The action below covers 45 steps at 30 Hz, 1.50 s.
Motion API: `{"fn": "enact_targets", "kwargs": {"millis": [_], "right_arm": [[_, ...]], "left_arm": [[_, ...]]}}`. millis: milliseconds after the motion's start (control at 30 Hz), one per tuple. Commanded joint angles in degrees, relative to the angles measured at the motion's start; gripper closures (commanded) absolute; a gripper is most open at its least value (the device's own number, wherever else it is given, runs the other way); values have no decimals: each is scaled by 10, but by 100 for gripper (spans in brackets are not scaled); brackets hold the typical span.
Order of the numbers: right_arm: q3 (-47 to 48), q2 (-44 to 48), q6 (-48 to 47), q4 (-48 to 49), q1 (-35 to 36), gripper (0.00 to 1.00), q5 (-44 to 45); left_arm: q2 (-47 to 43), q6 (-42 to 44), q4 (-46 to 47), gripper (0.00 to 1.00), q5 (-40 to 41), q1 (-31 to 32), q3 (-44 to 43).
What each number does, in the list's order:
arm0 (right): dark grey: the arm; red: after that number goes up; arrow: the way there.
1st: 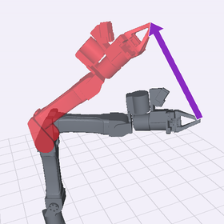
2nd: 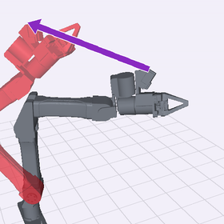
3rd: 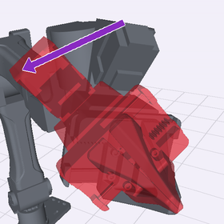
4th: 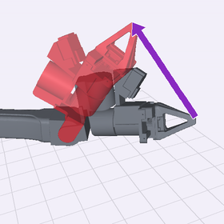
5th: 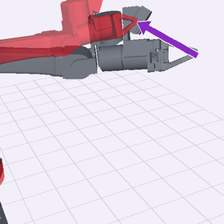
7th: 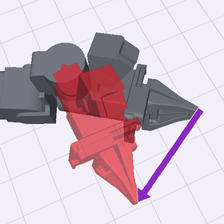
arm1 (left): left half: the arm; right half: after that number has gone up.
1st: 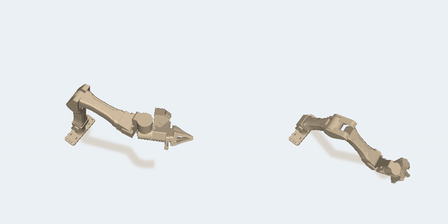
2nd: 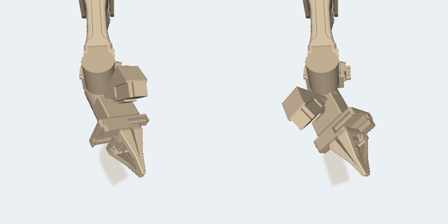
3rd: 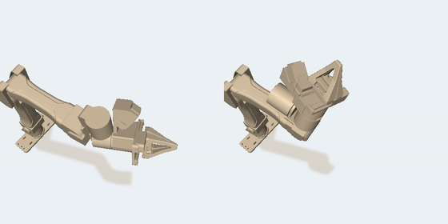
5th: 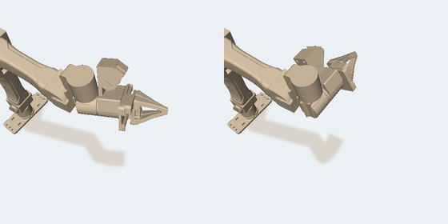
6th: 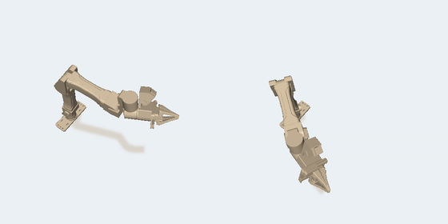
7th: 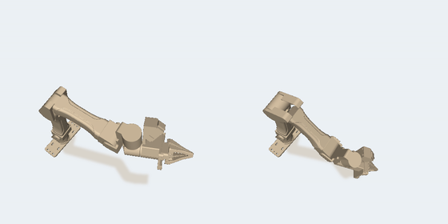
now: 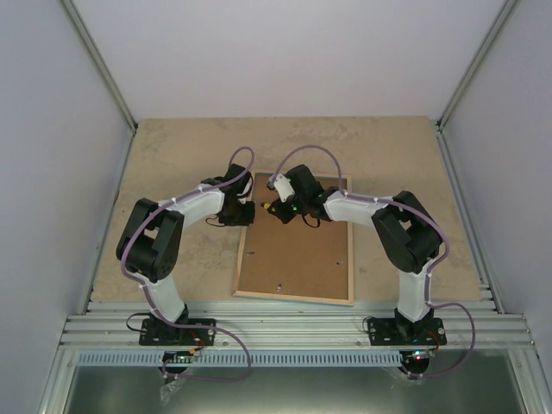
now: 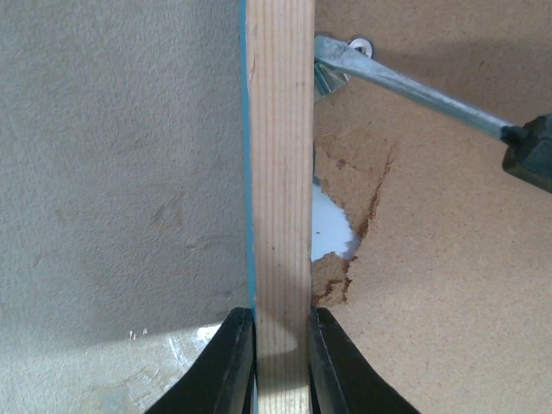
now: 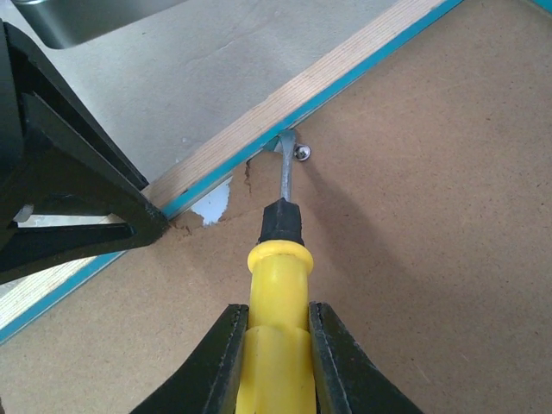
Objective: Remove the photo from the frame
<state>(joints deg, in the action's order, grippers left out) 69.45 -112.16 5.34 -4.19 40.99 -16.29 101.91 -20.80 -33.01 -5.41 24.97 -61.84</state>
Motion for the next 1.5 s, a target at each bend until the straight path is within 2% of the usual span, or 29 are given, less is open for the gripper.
{"fn": "enact_targets", "kwargs": {"millis": [0, 667, 1467], "right_arm": [[3, -10, -15, -70, 2, 100, -18], [16, -4, -21, -116, 1, 100, 10], [115, -31, -4, -172, 0, 100, 14]], "left_arm": [[16, 3, -9, 88, -12, 3, -6], [12, 1, -10, 88, 3, -1, -7], [-6, 1, 1, 89, -24, -1, -1]]}}
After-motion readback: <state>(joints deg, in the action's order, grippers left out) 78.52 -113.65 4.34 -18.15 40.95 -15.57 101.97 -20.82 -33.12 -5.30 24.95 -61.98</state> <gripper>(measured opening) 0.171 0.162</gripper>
